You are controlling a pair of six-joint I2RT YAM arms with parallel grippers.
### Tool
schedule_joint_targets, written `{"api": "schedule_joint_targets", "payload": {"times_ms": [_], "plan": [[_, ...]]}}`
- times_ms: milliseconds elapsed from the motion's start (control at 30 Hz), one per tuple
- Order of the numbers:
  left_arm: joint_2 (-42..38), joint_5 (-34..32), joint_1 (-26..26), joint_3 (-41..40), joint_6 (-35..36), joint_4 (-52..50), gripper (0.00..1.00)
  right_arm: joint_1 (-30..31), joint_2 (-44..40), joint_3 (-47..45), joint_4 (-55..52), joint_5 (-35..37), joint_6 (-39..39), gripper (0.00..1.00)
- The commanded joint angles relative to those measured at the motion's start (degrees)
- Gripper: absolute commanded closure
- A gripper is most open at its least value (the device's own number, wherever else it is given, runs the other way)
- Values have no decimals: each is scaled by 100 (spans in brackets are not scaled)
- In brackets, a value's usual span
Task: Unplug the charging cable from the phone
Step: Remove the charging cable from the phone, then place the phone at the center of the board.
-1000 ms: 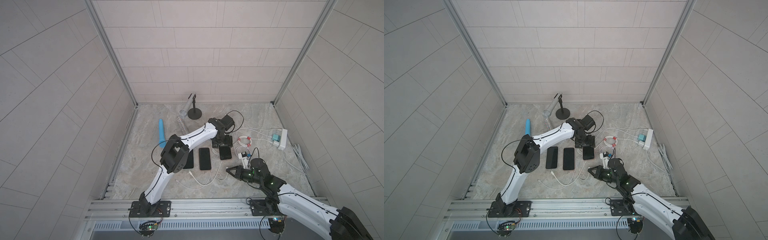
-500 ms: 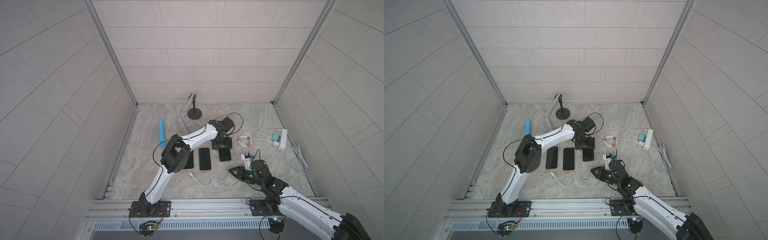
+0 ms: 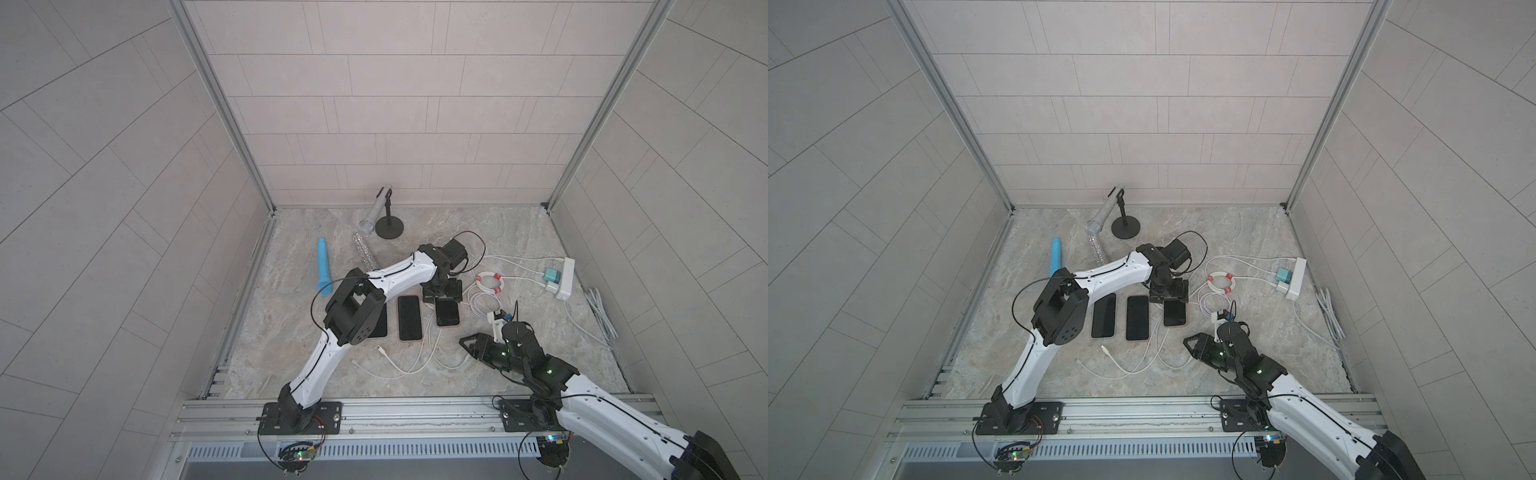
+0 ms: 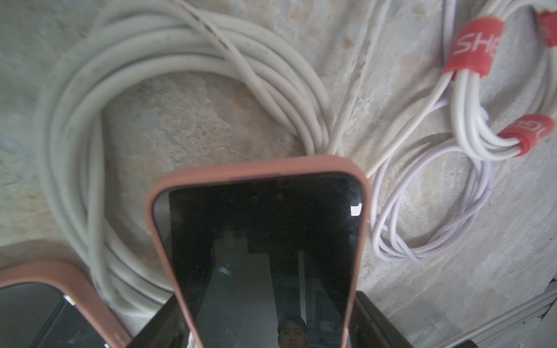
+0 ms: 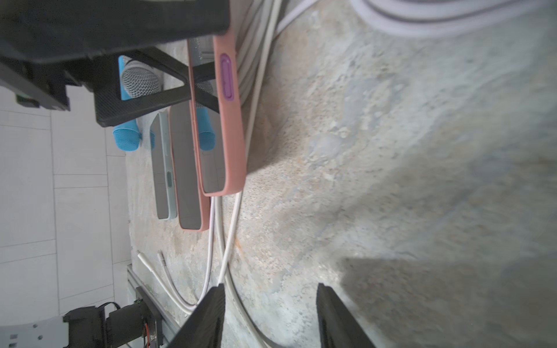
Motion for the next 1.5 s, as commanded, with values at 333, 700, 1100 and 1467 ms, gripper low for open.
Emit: {"api": "schedule_joint_targets", "payload": {"times_ms": [333,700,1100,1467], "plan": [[202,-104,-107,-99,179,29,80,-315,-203,1236,-1710,889,-925,24],[193,-103,-121,-103,203,34,53,-535,45,1892,-2052,1189,-1522,10],[-8,-78,-135,-65,275,38,17,-966,84,2483,-2409,1260,-2075,0],[-418,-164,-149,-162,330,34,0,-1266,201,2896,-2563,1271,-2417,0]]}}
